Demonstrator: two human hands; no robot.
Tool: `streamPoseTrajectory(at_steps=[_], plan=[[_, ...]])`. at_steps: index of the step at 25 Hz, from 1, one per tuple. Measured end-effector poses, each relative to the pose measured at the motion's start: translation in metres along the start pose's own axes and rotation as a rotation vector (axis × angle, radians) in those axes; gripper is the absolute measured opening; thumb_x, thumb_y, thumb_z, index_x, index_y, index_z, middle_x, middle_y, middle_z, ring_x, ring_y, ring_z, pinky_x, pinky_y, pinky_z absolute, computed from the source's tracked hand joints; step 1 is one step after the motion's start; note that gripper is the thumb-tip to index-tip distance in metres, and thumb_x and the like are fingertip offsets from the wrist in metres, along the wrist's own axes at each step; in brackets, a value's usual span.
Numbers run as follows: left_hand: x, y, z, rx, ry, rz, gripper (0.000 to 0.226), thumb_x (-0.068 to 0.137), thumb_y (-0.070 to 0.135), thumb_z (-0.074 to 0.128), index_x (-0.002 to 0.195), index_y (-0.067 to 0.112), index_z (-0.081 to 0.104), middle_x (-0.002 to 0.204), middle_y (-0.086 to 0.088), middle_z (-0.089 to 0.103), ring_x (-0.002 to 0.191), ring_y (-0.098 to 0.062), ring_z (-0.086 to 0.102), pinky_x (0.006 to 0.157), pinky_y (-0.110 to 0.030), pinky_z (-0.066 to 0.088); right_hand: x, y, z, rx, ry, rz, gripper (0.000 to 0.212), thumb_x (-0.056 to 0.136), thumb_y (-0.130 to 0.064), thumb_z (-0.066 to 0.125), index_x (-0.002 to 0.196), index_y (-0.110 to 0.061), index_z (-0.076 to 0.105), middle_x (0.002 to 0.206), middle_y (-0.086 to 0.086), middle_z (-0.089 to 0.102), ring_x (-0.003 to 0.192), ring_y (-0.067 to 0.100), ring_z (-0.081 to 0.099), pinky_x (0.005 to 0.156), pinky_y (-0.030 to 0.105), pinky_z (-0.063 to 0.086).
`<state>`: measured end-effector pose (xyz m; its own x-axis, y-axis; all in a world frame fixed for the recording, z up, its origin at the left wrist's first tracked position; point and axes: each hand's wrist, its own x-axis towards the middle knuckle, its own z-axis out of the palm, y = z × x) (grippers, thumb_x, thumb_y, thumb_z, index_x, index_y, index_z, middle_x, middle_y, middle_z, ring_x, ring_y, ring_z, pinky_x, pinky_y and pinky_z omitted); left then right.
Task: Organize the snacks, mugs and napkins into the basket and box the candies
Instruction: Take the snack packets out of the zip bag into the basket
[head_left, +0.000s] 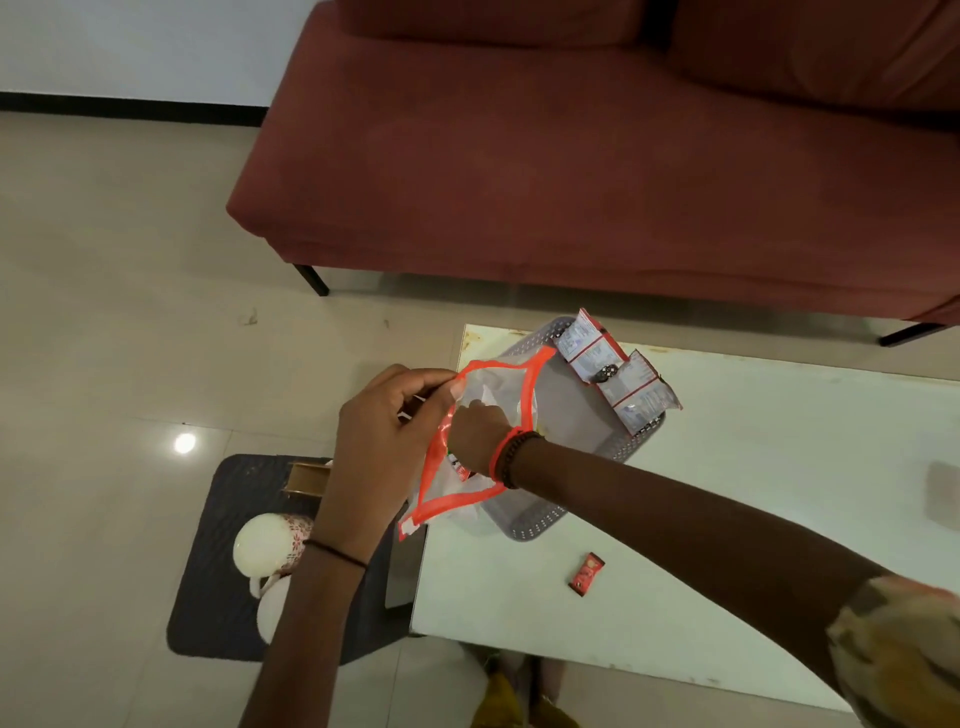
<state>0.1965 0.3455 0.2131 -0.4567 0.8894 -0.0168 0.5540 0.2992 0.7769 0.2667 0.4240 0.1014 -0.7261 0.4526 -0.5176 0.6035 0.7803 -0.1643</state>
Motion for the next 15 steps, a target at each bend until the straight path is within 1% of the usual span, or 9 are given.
streamPoseTrajectory(at_steps=[2, 6, 7, 9, 11, 12, 13, 14, 15], plan=[[-0.004, 0.001, 0.003, -0.013, -0.013, 0.004, 0.023, 0.088, 0.025, 0.058, 0.105, 0.014, 0.068, 0.091, 0.006, 0.061, 0.079, -0.007, 0.056, 0.071, -0.009, 0.044, 0.0, 0.002, 0.012, -0.04, 0.045, 0.03, 0.025, 0.097, -0.006, 0.04, 0.105, -0.002, 0.063, 0.113, 0.014, 0.064, 0.109, 0.032, 0.058, 0.089, 0.038, 0.047], [-0.008, -0.004, 0.005, -0.024, -0.015, 0.011, 0.024, 0.088, 0.024, 0.058, 0.105, 0.012, 0.068, 0.093, 0.005, 0.062, 0.076, -0.002, 0.056, 0.065, 0.001, 0.043, -0.007, 0.003, 0.014, -0.034, 0.096, 0.022, 0.024, 0.095, 0.0, 0.041, 0.079, 0.0, 0.058, 0.083, 0.011, 0.063, 0.095, 0.033, 0.065, 0.074, 0.036, 0.047], [-0.008, -0.006, 0.004, -0.027, -0.012, 0.005, 0.024, 0.088, 0.024, 0.058, 0.105, 0.011, 0.068, 0.093, 0.003, 0.063, 0.075, -0.001, 0.056, 0.064, 0.003, 0.043, -0.01, 0.003, 0.012, -0.023, 0.128, 0.006, 0.022, 0.094, 0.0, 0.041, 0.081, 0.0, 0.059, 0.084, 0.012, 0.065, 0.092, 0.033, 0.065, 0.072, 0.036, 0.047], [-0.006, -0.011, 0.002, -0.022, -0.01, -0.02, 0.025, 0.088, 0.025, 0.057, 0.107, 0.011, 0.067, 0.097, -0.002, 0.066, 0.078, -0.006, 0.058, 0.07, -0.002, 0.044, -0.021, 0.001, 0.002, 0.016, 0.214, -0.023, 0.019, 0.092, 0.002, 0.043, 0.098, 0.0, 0.061, 0.093, 0.016, 0.068, 0.088, 0.035, 0.065, 0.072, 0.036, 0.047], [-0.002, -0.015, 0.0, -0.024, -0.007, -0.053, 0.028, 0.088, 0.026, 0.057, 0.109, 0.011, 0.066, 0.103, -0.008, 0.069, 0.084, -0.012, 0.059, 0.079, -0.019, 0.05, -0.039, -0.004, -0.014, 0.045, 0.309, -0.062, 0.021, 0.091, 0.0, 0.049, 0.109, 0.0, 0.059, 0.095, 0.017, 0.069, 0.084, 0.033, 0.066, 0.073, 0.036, 0.051], [-0.001, -0.016, -0.002, -0.024, -0.002, -0.067, 0.028, 0.088, 0.027, 0.057, 0.11, 0.01, 0.066, 0.104, -0.009, 0.069, 0.086, -0.014, 0.06, 0.083, -0.026, 0.052, -0.05, -0.006, -0.024, 0.059, 0.37, -0.078, 0.022, 0.091, -0.006, 0.052, 0.111, -0.002, 0.06, 0.096, 0.015, 0.07, 0.082, 0.03, 0.066, 0.072, 0.034, 0.052], [0.0, -0.017, -0.004, -0.023, 0.005, -0.081, 0.029, 0.089, 0.027, 0.056, 0.11, 0.01, 0.066, 0.106, -0.01, 0.069, 0.087, -0.015, 0.06, 0.084, -0.029, 0.052, -0.061, -0.007, -0.034, 0.071, 0.432, -0.092, 0.024, 0.091, -0.011, 0.054, 0.112, -0.005, 0.062, 0.096, 0.013, 0.071, 0.081, 0.027, 0.065, 0.071, 0.032, 0.051], [0.002, -0.018, -0.007, -0.024, 0.013, -0.091, 0.029, 0.089, 0.027, 0.056, 0.11, 0.009, 0.065, 0.106, -0.011, 0.069, 0.086, -0.016, 0.06, 0.083, -0.028, 0.053, -0.074, -0.007, -0.045, 0.088, 0.48, -0.096, 0.026, 0.092, -0.017, 0.055, 0.114, -0.008, 0.062, 0.097, 0.011, 0.071, 0.08, 0.025, 0.064, 0.07, 0.03, 0.05], [0.004, -0.019, -0.01, -0.027, 0.022, -0.098, 0.029, 0.089, 0.027, 0.056, 0.109, 0.01, 0.066, 0.104, -0.01, 0.069, 0.084, -0.016, 0.061, 0.077, -0.022, 0.053, -0.087, -0.006, -0.056, 0.116, 0.514, -0.091, 0.027, 0.092, -0.022, 0.054, 0.116, -0.012, 0.062, 0.099, 0.009, 0.071, 0.083, 0.023, 0.063, 0.071, 0.031, 0.052]])
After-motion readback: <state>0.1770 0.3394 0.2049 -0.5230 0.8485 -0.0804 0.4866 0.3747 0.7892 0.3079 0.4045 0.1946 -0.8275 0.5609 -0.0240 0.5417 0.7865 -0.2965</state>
